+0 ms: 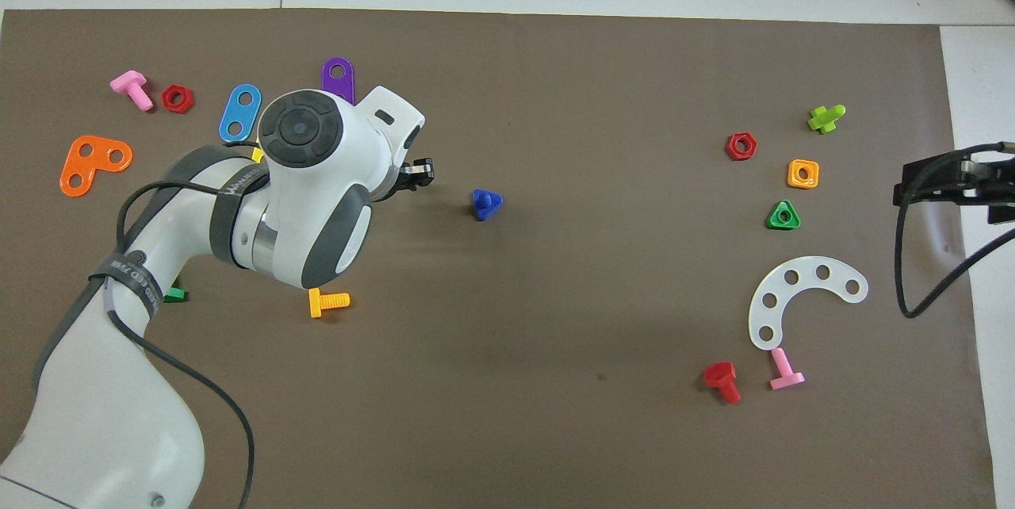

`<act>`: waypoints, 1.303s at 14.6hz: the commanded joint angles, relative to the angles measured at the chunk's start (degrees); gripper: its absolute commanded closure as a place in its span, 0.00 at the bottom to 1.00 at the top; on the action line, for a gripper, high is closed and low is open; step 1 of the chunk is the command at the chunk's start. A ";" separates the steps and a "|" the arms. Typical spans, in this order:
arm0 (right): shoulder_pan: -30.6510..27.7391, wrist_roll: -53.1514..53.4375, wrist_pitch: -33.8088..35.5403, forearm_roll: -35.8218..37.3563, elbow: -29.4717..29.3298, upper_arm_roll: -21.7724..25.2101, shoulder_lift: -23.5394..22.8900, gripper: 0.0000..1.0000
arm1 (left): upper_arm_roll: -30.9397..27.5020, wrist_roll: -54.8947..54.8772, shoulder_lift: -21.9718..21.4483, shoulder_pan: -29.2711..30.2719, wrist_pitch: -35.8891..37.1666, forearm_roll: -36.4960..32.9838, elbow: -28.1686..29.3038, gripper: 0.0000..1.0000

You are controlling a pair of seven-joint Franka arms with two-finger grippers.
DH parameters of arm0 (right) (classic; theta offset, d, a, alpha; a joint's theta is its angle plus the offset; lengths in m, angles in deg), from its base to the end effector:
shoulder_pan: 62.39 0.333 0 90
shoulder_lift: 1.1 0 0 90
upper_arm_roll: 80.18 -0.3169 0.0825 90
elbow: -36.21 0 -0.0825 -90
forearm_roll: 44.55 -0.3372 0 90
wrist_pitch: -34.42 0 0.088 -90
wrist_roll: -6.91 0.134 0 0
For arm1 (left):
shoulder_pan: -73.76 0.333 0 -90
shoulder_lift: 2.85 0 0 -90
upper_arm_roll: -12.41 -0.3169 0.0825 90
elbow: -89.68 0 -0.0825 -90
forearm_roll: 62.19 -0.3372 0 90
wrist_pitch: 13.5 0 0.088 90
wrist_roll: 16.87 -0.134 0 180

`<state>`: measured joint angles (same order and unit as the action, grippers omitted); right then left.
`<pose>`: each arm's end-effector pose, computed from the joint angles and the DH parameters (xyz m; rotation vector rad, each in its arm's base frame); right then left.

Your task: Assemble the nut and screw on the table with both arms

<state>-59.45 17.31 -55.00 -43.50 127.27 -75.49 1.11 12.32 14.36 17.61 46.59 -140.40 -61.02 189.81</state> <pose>0.4947 -0.0184 0.6089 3.1096 -0.3313 0.0171 0.5537 -0.2845 0.3770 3.0679 0.1284 0.1355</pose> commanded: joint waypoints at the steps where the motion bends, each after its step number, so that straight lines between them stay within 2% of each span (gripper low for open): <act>1: 0.05 -0.91 0.74 -0.96 0.61 0.15 0.69 0.00 | -1.06 2.95 4.93 -4.11 3.22 1.82 -8.17 0.78; 6: 0.05 -0.91 0.74 -0.87 0.61 0.15 0.69 0.00 | -1.14 3.23 8.80 -7.46 5.25 1.83 -12.85 0.81; 19: 0.05 -0.91 0.74 -0.96 0.61 0.15 0.69 0.00 | -1.06 3.14 9.16 -9.22 4.64 1.91 -11.98 0.84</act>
<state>-59.44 17.31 -55.00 -43.50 127.29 -75.49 1.11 12.35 17.40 26.04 38.45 -136.98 -60.16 178.89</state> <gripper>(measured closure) 0.000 0.533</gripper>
